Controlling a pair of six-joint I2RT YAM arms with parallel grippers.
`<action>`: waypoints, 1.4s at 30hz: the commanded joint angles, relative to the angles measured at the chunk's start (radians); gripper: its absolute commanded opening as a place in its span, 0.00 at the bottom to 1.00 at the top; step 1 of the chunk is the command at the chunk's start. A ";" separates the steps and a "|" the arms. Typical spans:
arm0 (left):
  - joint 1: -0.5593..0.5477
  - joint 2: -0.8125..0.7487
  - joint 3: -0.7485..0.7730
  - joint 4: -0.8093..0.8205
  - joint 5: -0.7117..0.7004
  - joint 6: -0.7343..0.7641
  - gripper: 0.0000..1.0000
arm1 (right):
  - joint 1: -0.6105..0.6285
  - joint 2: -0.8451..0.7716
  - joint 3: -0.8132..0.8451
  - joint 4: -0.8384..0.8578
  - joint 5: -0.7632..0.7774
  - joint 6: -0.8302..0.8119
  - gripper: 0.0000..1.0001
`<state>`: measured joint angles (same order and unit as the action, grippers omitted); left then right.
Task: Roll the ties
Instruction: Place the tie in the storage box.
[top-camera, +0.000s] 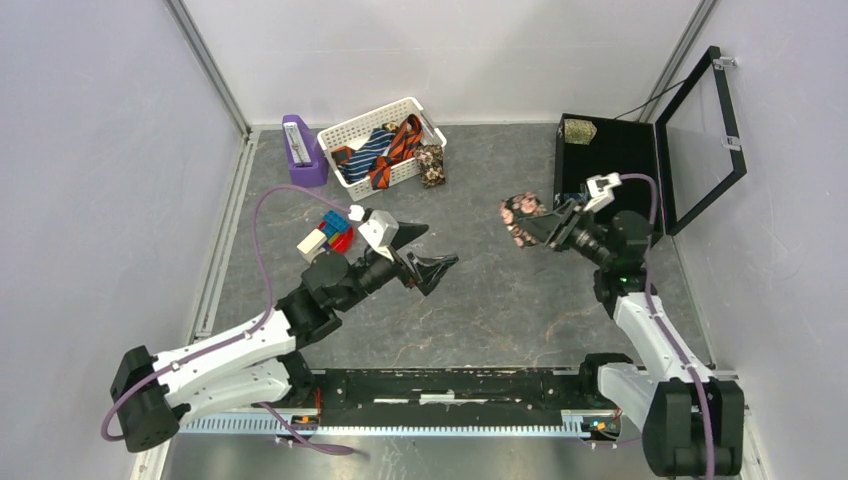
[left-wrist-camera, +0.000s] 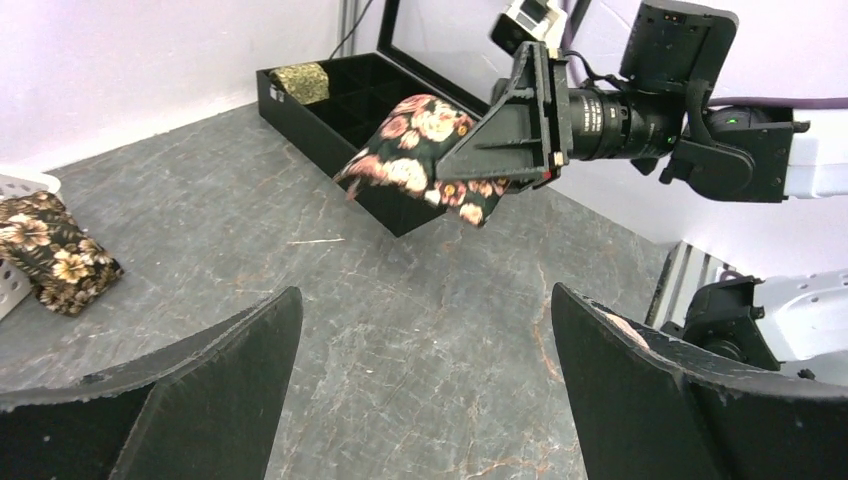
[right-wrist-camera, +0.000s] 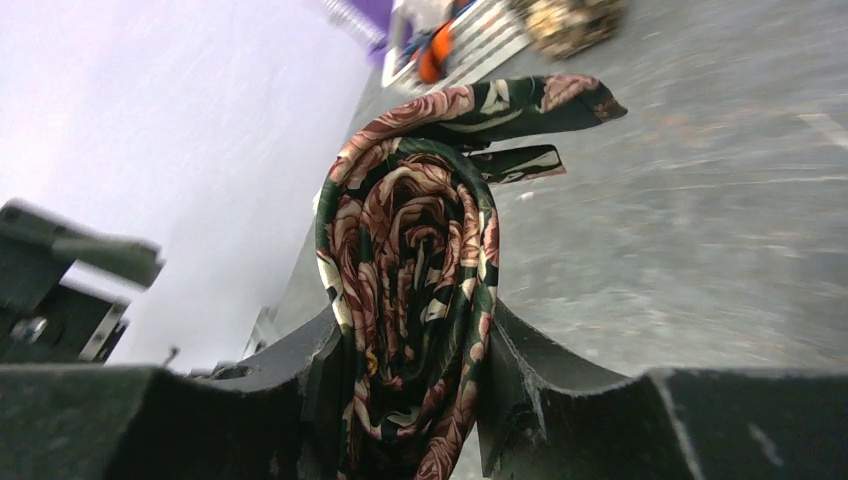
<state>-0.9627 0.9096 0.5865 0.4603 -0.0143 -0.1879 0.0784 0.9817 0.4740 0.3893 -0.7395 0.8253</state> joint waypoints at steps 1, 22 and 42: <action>-0.003 -0.065 0.024 -0.116 -0.063 0.023 1.00 | -0.187 -0.041 -0.009 -0.103 0.018 -0.003 0.00; -0.004 -0.386 0.054 -0.653 -0.161 0.035 1.00 | -0.617 -0.098 0.190 -0.724 0.448 -0.319 0.00; -0.003 -0.452 0.037 -0.716 -0.196 -0.004 1.00 | -0.556 0.209 0.371 -0.749 0.377 -0.367 0.00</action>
<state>-0.9627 0.4530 0.6125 -0.2440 -0.1860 -0.1864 -0.5060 1.1744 0.7624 -0.3836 -0.3710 0.4732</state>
